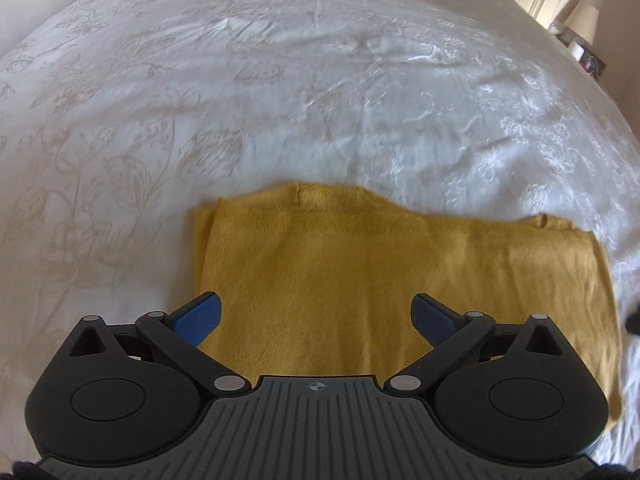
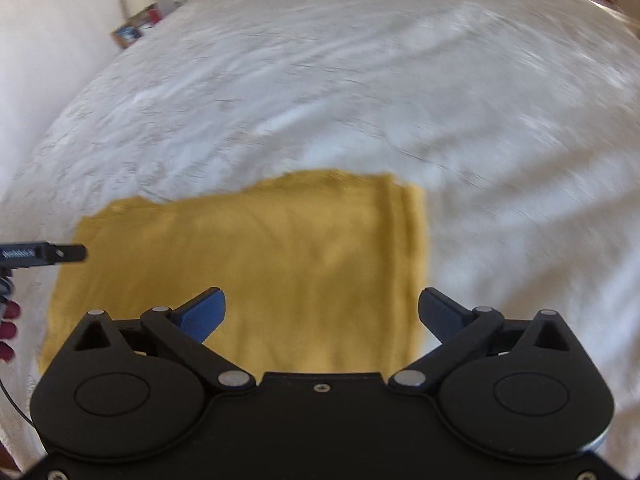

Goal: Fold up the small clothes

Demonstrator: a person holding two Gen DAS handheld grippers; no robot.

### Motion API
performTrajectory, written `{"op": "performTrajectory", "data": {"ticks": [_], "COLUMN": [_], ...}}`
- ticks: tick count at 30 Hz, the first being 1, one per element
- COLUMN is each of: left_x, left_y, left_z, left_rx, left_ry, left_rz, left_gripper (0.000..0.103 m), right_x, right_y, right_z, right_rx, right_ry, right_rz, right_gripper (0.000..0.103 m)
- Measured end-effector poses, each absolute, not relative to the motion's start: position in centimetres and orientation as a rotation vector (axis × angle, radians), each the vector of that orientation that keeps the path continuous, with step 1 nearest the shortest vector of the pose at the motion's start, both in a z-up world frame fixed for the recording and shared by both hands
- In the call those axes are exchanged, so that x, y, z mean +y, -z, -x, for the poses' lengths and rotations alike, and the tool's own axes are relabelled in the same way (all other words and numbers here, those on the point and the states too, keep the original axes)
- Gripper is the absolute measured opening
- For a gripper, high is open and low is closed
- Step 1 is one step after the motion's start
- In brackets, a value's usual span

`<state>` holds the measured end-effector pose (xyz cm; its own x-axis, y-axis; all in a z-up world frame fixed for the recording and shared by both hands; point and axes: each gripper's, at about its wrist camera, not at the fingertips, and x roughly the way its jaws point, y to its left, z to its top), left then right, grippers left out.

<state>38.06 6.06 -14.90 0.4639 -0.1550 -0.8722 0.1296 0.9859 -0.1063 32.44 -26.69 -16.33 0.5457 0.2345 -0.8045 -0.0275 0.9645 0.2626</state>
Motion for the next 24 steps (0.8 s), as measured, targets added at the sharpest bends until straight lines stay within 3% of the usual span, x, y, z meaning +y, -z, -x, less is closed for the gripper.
{"op": "performTrajectory", "data": {"ticks": [11,15,21,24], "left_x": [7.7,9.0,8.9,8.6], "left_y": [17.6,19.1,19.2,18.4], "left_z": [-40.4,-40.9,-40.9,-40.7], "left_rx": [1.121,1.169,1.171,1.161], "left_ry": [0.106,0.112,0.127,0.119], "left_rz": [-0.007,0.063,0.049,0.057], "left_gripper": [0.103,0.103,0.103,0.103], "right_x": [-19.4,-21.8,-24.2,-27.3], "right_y": [20.1,22.3,21.0,19.6], "right_z": [-39.9,-41.0,-41.0,-39.5], "right_rx": [1.067,1.132,1.114,1.065], "right_ry": [-0.426,-0.325,-0.236,-0.191], "right_rz": [-0.076,-0.054,-0.044,-0.234], "right_gripper": [0.102,0.102,0.102,0.102]}}
